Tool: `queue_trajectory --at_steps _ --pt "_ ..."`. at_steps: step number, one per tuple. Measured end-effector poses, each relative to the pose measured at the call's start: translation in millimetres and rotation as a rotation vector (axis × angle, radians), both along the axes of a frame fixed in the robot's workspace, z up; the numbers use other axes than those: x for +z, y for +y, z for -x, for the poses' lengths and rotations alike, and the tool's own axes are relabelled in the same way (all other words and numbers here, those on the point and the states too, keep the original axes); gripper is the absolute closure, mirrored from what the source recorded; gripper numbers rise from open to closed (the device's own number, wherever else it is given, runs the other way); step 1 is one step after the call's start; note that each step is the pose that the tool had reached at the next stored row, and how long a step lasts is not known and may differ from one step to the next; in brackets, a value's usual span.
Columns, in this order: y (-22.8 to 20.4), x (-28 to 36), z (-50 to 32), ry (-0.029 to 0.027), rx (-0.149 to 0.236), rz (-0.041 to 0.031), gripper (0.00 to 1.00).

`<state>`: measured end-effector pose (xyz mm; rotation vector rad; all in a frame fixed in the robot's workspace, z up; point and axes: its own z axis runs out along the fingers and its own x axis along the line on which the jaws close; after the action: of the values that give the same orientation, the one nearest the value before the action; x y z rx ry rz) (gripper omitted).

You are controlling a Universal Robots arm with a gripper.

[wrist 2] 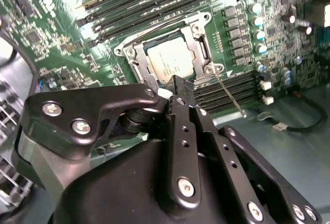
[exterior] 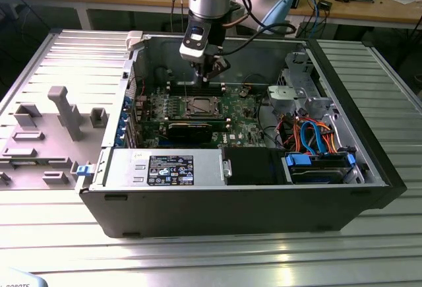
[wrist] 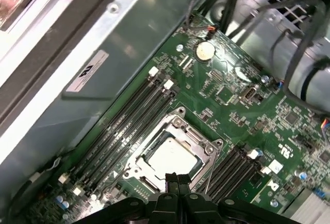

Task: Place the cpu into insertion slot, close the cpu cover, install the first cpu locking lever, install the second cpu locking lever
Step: 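Install the first cpu locking lever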

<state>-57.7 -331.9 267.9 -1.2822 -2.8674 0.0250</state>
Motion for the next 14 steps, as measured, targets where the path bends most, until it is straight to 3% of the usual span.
queue_trajectory --at_steps 2,14 --pt "0.0 0.0 0.5 0.0 0.024 0.0 0.89" --pt "0.0 0.0 1.2 0.0 0.034 0.0 0.89"
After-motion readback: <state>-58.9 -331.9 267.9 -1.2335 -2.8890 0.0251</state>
